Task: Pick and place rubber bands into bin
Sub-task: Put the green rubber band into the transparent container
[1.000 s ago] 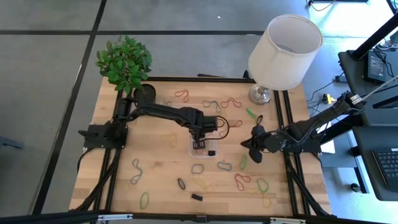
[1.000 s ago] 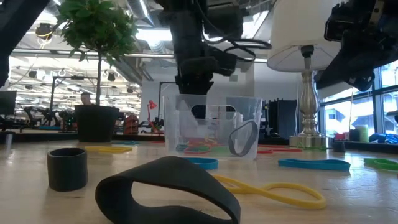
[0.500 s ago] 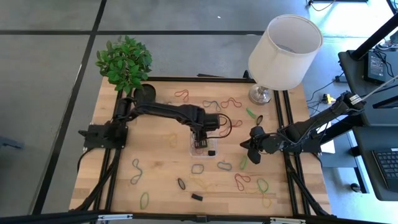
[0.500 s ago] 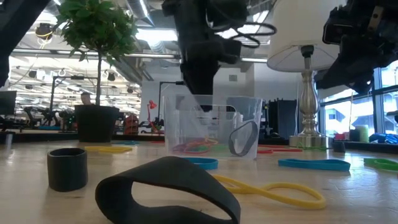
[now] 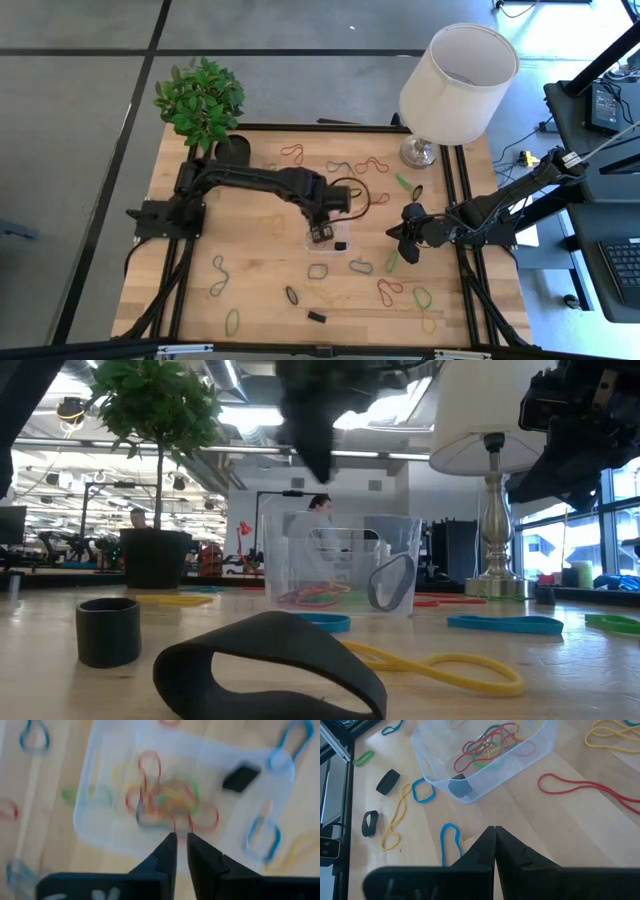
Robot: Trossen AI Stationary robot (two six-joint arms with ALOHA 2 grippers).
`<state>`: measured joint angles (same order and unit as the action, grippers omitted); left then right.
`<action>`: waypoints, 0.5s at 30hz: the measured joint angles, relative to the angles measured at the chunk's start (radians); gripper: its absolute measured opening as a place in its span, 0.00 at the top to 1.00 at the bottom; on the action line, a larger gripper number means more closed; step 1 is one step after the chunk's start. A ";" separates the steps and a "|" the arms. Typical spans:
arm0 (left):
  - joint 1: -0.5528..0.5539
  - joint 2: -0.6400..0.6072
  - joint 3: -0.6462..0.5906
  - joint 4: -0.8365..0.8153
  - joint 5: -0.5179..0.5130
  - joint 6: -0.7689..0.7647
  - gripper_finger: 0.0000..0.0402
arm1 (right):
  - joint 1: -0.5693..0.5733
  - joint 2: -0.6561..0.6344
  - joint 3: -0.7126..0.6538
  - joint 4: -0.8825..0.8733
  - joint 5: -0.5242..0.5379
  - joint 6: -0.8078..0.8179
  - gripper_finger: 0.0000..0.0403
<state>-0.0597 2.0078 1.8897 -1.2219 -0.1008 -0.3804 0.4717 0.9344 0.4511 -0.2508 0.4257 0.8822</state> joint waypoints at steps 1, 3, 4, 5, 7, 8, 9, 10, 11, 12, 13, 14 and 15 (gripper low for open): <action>-0.015 -0.004 0.000 -0.016 -0.001 -0.019 0.93 | 0.000 0.000 0.000 0.000 0.000 0.000 0.97; -0.049 -0.008 0.001 -0.057 -0.004 -0.071 0.97 | 0.000 0.000 0.000 0.001 0.000 0.000 0.97; -0.069 -0.010 0.000 -0.086 -0.011 -0.103 0.98 | 0.000 0.000 0.000 0.002 0.000 0.000 0.97; -0.086 -0.011 0.000 -0.099 -0.017 -0.131 0.99 | 0.000 0.000 0.000 0.002 0.000 0.000 0.97; -0.123 -0.015 0.000 -0.121 -0.031 -0.179 0.99 | 0.000 0.000 0.000 0.003 0.000 -0.001 0.97; -0.143 -0.017 0.000 -0.145 -0.042 -0.207 0.99 | 0.000 0.000 0.000 0.005 0.000 0.000 0.97; -0.160 -0.019 0.000 -0.159 -0.051 -0.236 0.99 | 0.000 0.000 0.000 0.004 0.000 -0.001 0.97; -0.179 -0.021 0.000 -0.163 -0.057 -0.265 0.99 | 0.000 0.000 0.000 0.004 0.000 -0.003 0.97; -0.199 -0.022 0.001 -0.179 -0.060 -0.293 0.99 | 0.000 0.000 0.000 0.005 0.001 -0.009 0.97; -0.221 -0.025 0.000 -0.198 -0.061 -0.317 0.99 | 0.000 0.000 0.000 0.006 0.001 -0.021 0.97; -0.243 -0.028 0.000 -0.220 -0.064 -0.342 0.99 | 0.000 0.000 0.000 0.006 0.001 -0.026 0.97; -0.264 -0.031 0.000 -0.232 -0.068 -0.367 0.99 | 0.000 0.000 0.000 0.006 0.001 -0.027 0.97; -0.287 -0.033 0.000 -0.233 -0.081 -0.390 0.99 | 0.000 0.000 0.000 0.007 0.001 -0.027 0.97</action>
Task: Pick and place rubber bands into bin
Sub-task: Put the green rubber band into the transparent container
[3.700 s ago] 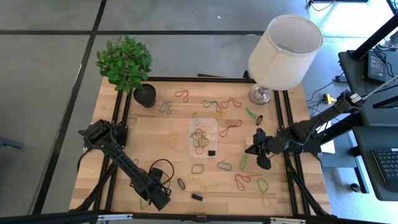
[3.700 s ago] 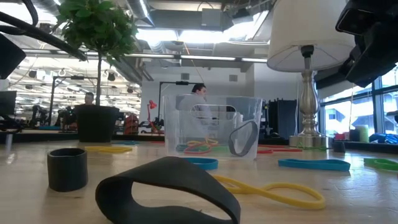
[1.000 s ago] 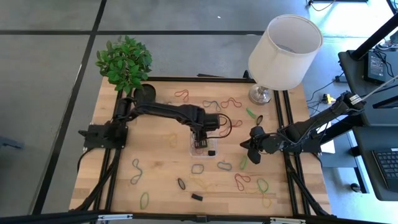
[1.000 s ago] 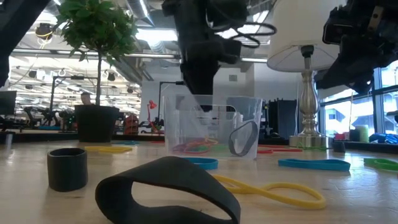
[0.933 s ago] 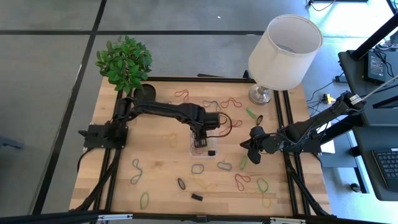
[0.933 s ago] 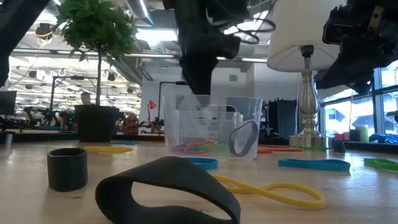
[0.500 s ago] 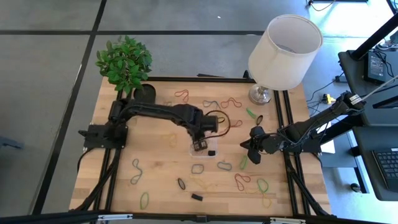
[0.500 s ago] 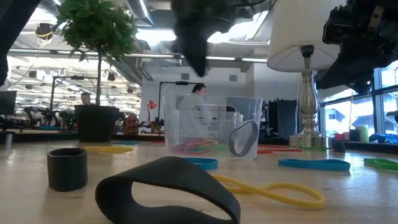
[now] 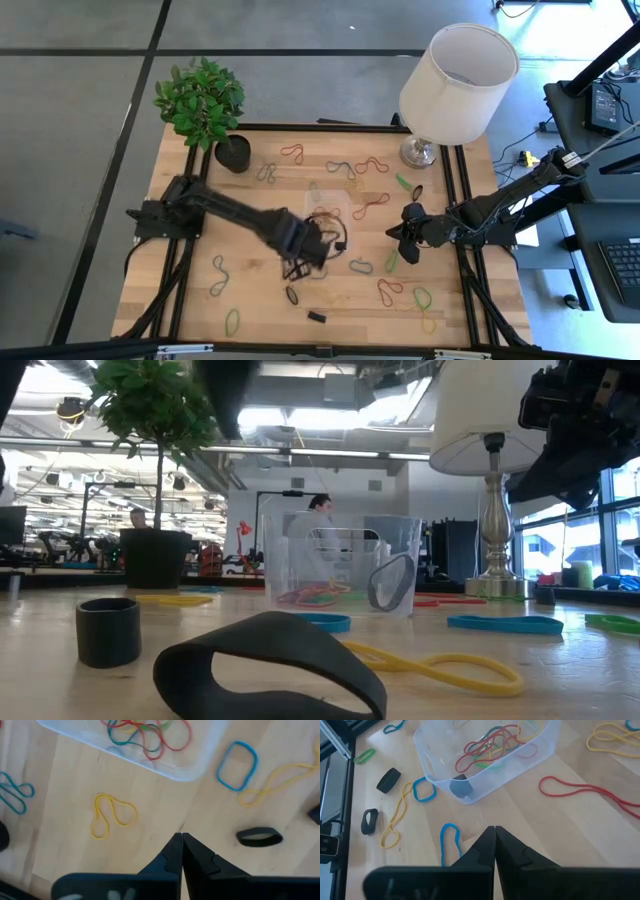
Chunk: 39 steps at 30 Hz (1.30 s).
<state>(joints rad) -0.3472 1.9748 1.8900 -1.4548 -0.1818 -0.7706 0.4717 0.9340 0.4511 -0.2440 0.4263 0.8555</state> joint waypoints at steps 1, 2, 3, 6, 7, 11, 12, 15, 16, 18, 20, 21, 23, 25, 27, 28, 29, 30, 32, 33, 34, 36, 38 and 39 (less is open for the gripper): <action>-0.022 -0.002 0.000 -0.001 -0.016 -0.022 0.99 | 0.000 0.000 0.000 0.000 0.000 0.000 0.97; -0.045 -0.002 0.000 -0.004 -0.036 -0.041 1.00 | 0.000 0.000 0.000 0.000 0.000 0.000 0.97; -0.065 -0.003 0.000 0.003 -0.048 -0.055 1.00 | 0.000 0.000 0.000 0.000 0.000 0.000 0.97; -0.120 -0.005 0.000 0.048 -0.072 -0.093 0.99 | 0.000 0.000 0.000 0.000 0.000 0.005 0.97; -0.137 -0.005 0.000 0.066 -0.080 -0.107 0.99 | 0.000 0.000 0.000 0.001 0.000 0.005 0.97; -0.187 -0.005 0.000 0.177 -0.132 -0.143 1.00 | 0.000 0.000 0.000 0.000 0.000 0.005 0.97; -0.195 -0.005 0.000 0.196 -0.145 -0.143 1.00 | 0.000 0.000 0.000 0.001 0.000 0.006 0.97; -0.208 -0.005 -0.016 0.187 -0.147 -0.161 0.99 | 0.000 0.000 0.000 0.011 0.000 0.006 0.97; -0.209 -0.005 -0.023 0.174 -0.136 -0.171 1.00 | 0.000 0.000 0.000 0.025 -0.004 0.007 0.97; -0.213 -0.009 -0.033 0.152 -0.130 -0.178 1.00 | 0.000 0.001 0.003 0.054 -0.029 0.008 0.99; -0.218 -0.026 -0.046 0.131 -0.132 -0.173 0.99 | 0.004 0.012 0.023 0.055 -0.036 0.032 0.99; -0.223 -0.042 -0.062 0.117 -0.135 -0.170 0.99 | 0.009 0.020 0.037 0.044 -0.036 0.043 0.99; -0.238 -0.092 -0.126 0.115 -0.135 -0.174 1.00 | 0.016 0.049 0.077 0.003 -0.036 0.066 0.99; -0.258 -0.162 -0.222 0.156 -0.133 -0.185 1.00 | 0.018 0.092 0.130 -0.067 -0.036 0.091 0.99; -0.277 -0.241 -0.340 0.240 -0.132 -0.189 0.99 | 0.018 0.146 0.194 -0.141 -0.037 0.132 1.00; -0.285 -0.280 -0.405 0.288 -0.131 -0.189 1.00 | 0.018 0.175 0.229 -0.189 -0.038 0.163 1.00; -0.291 -0.322 -0.466 0.339 -0.129 -0.189 1.00 | 0.017 0.208 0.265 -0.238 -0.040 0.202 1.00; -0.299 -0.365 -0.525 0.385 -0.131 -0.189 1.00 | 0.016 0.241 0.299 -0.286 -0.046 0.249 1.00; -0.308 -0.447 -0.633 0.453 -0.131 -0.188 0.99 | 0.008 0.307 0.366 -0.389 -0.097 0.363 1.00; -0.311 -0.482 -0.678 0.476 -0.130 -0.187 0.99 | 0.004 0.340 0.396 -0.445 -0.129 0.431 1.00; -0.315 -0.517 -0.722 0.496 -0.130 -0.179 0.99 | 0.002 0.372 0.423 -0.505 -0.160 0.507 1.00; -0.316 -0.581 -0.793 0.529 -0.130 -0.136 1.00 | 0.000 0.429 0.457 -0.607 -0.218 0.643 0.99; -0.315 -0.636 -0.854 0.567 -0.131 -0.073 1.00 | 0.000 0.470 0.463 -0.669 -0.263 0.750 0.96; -0.315 -0.658 -0.878 0.574 -0.132 -0.038 0.99 | 0.000 0.488 0.459 -0.690 -0.287 0.802 0.94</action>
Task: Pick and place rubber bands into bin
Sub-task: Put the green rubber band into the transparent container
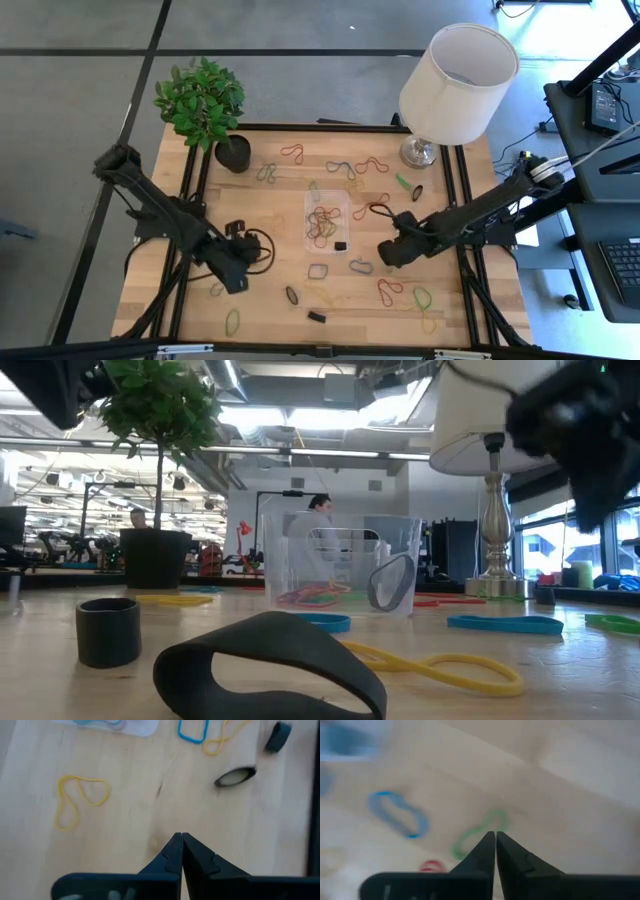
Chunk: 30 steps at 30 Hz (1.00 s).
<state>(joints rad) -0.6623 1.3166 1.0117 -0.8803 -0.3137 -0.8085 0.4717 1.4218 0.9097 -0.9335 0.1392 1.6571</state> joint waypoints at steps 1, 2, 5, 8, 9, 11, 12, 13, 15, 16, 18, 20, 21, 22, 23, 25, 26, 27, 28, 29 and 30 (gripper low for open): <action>0.002 -0.020 -0.023 0.010 -0.001 0.039 0.99 | 0.000 0.015 -0.009 -0.008 -0.021 0.047 0.92; 0.005 -0.037 -0.044 0.022 0.000 0.075 0.99 | 0.000 0.028 -0.021 -0.003 -0.040 0.088 0.90; 0.011 -0.081 -0.094 0.042 -0.001 0.176 1.00 | 0.000 0.054 -0.060 0.068 -0.064 0.176 0.83; 0.011 -0.117 -0.134 0.058 -0.001 0.241 0.99 | -0.001 0.073 -0.094 0.169 -0.063 0.226 0.77; 0.011 -0.128 -0.144 0.059 -0.002 0.256 0.99 | -0.003 0.079 -0.102 0.198 -0.063 0.236 0.75; 0.010 -0.152 -0.165 0.064 -0.002 0.278 0.99 | -0.003 0.099 -0.114 0.235 -0.064 0.275 0.72; 0.011 -0.166 -0.175 0.065 -0.002 0.281 0.99 | -0.002 0.113 -0.116 0.237 -0.065 0.284 0.72; 0.010 -0.179 -0.187 0.069 -0.001 0.281 1.00 | -0.002 0.127 -0.116 0.237 -0.065 0.294 0.71; 0.010 -0.201 -0.205 0.069 0.002 0.281 0.99 | -0.002 0.158 -0.116 0.248 -0.065 0.303 0.71; 0.010 -0.211 -0.213 0.070 0.003 0.282 0.99 | -0.002 0.175 -0.116 0.256 -0.066 0.302 0.72; 0.009 -0.229 -0.229 0.073 0.003 0.282 0.99 | -0.002 0.205 -0.112 0.262 -0.064 0.302 0.74; 0.009 -0.246 -0.249 0.078 0.009 0.282 0.99 | -0.002 0.231 -0.110 0.258 -0.073 0.301 0.79; 0.009 -0.254 -0.256 0.083 0.016 0.282 1.00 | -0.002 0.239 -0.105 0.255 -0.083 0.300 0.82; 0.008 -0.260 -0.263 0.094 0.023 0.282 1.00 | -0.003 0.246 -0.098 0.246 -0.091 0.301 0.85; 0.008 -0.265 -0.269 0.100 0.027 0.281 0.99 | -0.003 0.251 -0.087 0.237 -0.092 0.301 0.90; 0.008 -0.272 -0.270 0.091 0.037 0.282 0.99 | -0.003 0.254 -0.060 0.212 -0.093 0.300 0.97; 0.008 -0.276 -0.270 0.091 0.038 0.283 0.99 | -0.003 0.252 -0.043 0.187 -0.095 0.299 0.98; 0.008 -0.280 -0.270 0.084 0.038 0.287 0.99 | -0.003 0.256 -0.023 0.161 -0.094 0.297 0.98; 0.009 -0.283 -0.270 0.075 0.038 0.292 0.99 | -0.002 0.258 -0.004 0.137 -0.094 0.293 0.98; 0.008 -0.287 -0.270 0.070 0.039 0.296 0.99 | -0.002 0.252 0.024 0.105 -0.090 0.279 0.98; 0.008 -0.289 -0.270 0.066 0.039 0.297 0.99 | -0.002 0.243 0.052 0.084 -0.084 0.270 0.99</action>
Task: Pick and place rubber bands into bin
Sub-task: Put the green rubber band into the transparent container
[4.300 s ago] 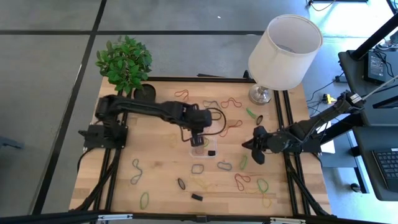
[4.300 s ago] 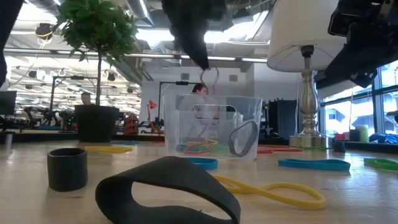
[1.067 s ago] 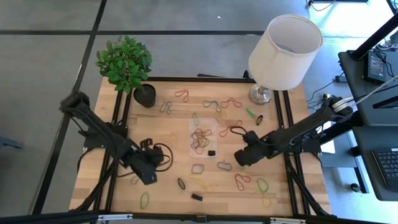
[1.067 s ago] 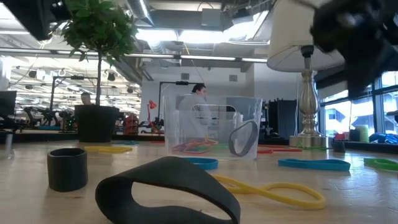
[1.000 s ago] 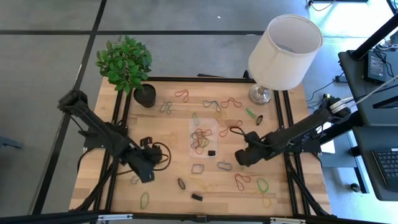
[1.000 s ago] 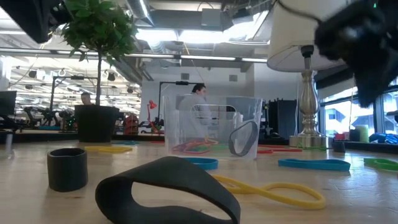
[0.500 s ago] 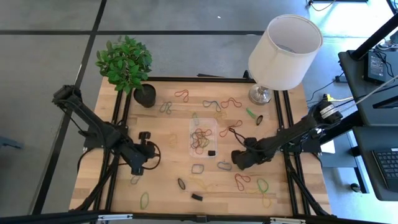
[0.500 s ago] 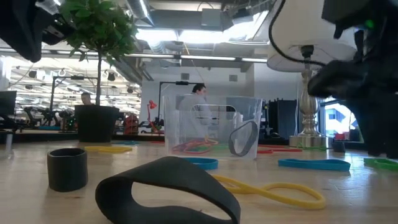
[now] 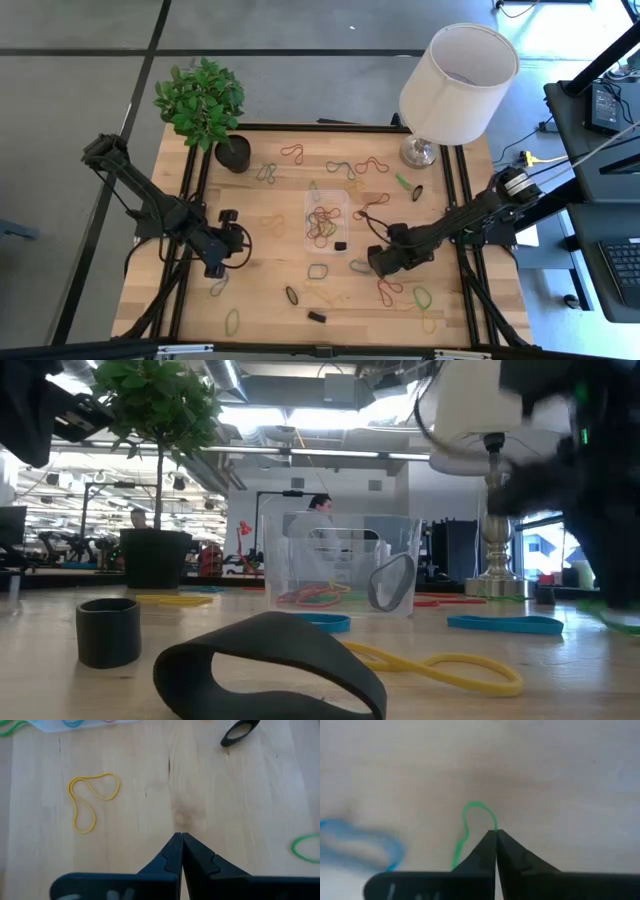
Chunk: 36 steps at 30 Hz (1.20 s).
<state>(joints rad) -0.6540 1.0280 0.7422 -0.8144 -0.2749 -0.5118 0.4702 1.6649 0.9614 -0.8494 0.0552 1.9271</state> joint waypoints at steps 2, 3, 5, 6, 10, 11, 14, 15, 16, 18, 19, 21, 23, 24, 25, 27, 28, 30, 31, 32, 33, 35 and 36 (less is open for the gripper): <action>0.000 -0.004 0.000 -0.014 0.000 0.000 0.99 | -0.002 -0.001 0.054 -0.046 0.028 -0.022 0.99; 0.000 -0.006 0.000 -0.017 0.000 0.000 0.99 | -0.006 0.001 0.083 -0.081 0.044 -0.030 0.99; 0.000 -0.006 0.000 -0.020 0.001 -0.001 0.99 | -0.016 -0.002 0.153 -0.161 0.079 -0.047 0.99; 0.000 -0.008 0.000 -0.023 0.003 -0.004 0.99 | -0.022 -0.003 0.192 -0.196 0.096 -0.053 0.99; 0.000 -0.010 0.000 -0.033 0.006 -0.006 0.99 | -0.058 -0.003 0.344 -0.333 0.199 -0.141 1.00; 0.000 -0.010 0.000 -0.033 0.006 -0.007 0.99 | -0.070 -0.003 0.382 -0.341 0.232 -0.173 1.00; 0.000 -0.010 0.000 -0.033 0.006 -0.006 0.99 | -0.116 -0.003 0.481 -0.344 0.334 -0.299 1.00; 0.000 -0.010 0.000 -0.033 0.006 -0.006 0.99 | -0.133 0.002 0.511 -0.332 0.360 -0.347 1.00; 0.000 -0.010 0.000 -0.033 0.006 -0.006 0.99 | -0.152 0.008 0.537 -0.318 0.380 -0.395 1.00; 0.000 -0.010 0.000 -0.034 0.006 -0.006 0.99 | -0.191 0.030 0.578 -0.289 0.400 -0.493 1.00; 0.000 -0.010 0.000 -0.035 0.006 -0.006 0.99 | -0.210 0.043 0.594 -0.264 0.402 -0.540 1.00; 0.000 -0.010 0.000 -0.035 0.006 -0.006 0.99 | -0.249 0.074 0.613 -0.206 0.403 -0.627 1.00; 0.000 -0.010 0.000 -0.036 0.006 -0.006 0.99 | -0.283 0.105 0.615 -0.137 0.392 -0.708 1.00; 0.000 -0.010 0.000 -0.039 0.006 -0.006 0.99 | -0.299 0.124 0.615 -0.110 0.382 -0.737 1.00; 0.000 -0.010 0.000 -0.042 0.007 -0.006 0.98 | -0.316 0.140 0.615 -0.094 0.364 -0.761 1.00; 0.000 -0.010 0.000 -0.047 0.007 -0.006 0.98 | -0.346 0.177 0.615 -0.078 0.326 -0.785 1.00; 0.000 -0.010 0.000 -0.050 0.007 -0.006 0.98 | -0.359 0.195 0.615 -0.077 0.303 -0.792 1.00; 0.000 -0.010 0.000 -0.051 0.008 -0.007 0.98 | -0.383 0.234 0.615 -0.079 0.258 -0.816 1.00; 0.000 -0.010 0.000 -0.051 0.008 -0.006 0.98 | -0.392 0.251 0.615 -0.079 0.240 -0.824 1.00; 0.000 -0.010 0.000 -0.051 0.008 -0.006 0.98 | -0.400 0.269 0.615 -0.080 0.223 -0.834 1.00; 0.000 -0.010 0.000 -0.051 0.008 -0.006 0.98 | -0.405 0.284 0.615 -0.081 0.212 -0.844 1.00; 0.000 -0.010 0.000 -0.056 0.008 -0.006 0.98 | -0.410 0.308 0.615 -0.083 0.199 -0.866 0.99; 0.000 -0.010 0.000 -0.058 0.008 -0.006 0.98 | -0.410 0.317 0.615 -0.083 0.197 -0.869 0.98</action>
<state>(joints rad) -0.6540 1.0178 0.7422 -0.8727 -0.2672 -0.5182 0.0603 1.9816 1.5766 -0.9328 0.2522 1.0582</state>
